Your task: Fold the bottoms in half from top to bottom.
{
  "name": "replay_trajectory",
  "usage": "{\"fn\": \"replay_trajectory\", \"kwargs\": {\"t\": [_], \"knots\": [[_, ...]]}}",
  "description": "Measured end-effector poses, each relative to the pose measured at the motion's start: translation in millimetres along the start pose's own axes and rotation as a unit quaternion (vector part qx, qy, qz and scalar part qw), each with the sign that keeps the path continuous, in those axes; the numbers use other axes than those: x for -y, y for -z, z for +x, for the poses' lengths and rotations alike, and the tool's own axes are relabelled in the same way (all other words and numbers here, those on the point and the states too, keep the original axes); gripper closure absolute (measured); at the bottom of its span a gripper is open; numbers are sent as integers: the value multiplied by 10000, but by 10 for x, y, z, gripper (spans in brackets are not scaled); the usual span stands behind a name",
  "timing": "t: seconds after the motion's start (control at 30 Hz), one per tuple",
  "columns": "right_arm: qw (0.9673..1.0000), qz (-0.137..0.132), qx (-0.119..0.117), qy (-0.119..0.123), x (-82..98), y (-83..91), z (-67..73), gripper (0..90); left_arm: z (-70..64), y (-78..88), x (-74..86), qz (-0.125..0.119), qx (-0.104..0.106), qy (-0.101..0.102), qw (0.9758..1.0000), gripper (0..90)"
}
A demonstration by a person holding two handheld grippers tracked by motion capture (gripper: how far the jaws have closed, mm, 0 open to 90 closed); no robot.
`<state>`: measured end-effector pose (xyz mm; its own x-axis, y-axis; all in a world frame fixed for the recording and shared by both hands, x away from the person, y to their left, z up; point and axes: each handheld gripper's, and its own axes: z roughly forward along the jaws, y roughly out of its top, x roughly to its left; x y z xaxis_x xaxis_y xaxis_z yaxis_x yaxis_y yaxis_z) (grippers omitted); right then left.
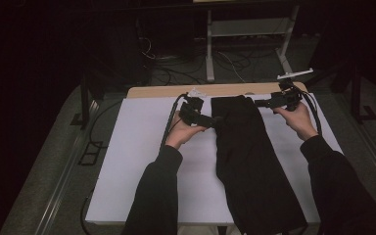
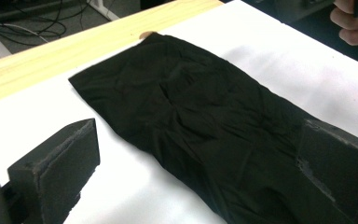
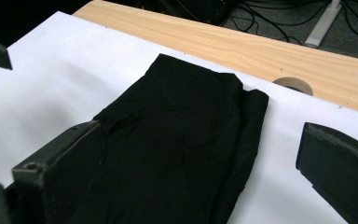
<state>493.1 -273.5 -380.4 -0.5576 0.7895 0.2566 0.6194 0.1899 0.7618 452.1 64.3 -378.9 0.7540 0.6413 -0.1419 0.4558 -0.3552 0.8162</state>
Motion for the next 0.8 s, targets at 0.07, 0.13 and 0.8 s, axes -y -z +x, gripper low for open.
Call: {"fn": "replay_trajectory", "kwargs": {"t": [0.07,0.13,0.8], "knots": [[10000,40,25,-5,-27,0,-6,1,47,-31,-34,-5,-6,-8,10000,0],[10000,78,23,-22,-53,-3,-15,1,93,-66,-73,13,-36,-14,10000,0],[9977,372,116,-552,14,-243,-264,1,448,-457,72,17,-272,1136,9932,0]]}}
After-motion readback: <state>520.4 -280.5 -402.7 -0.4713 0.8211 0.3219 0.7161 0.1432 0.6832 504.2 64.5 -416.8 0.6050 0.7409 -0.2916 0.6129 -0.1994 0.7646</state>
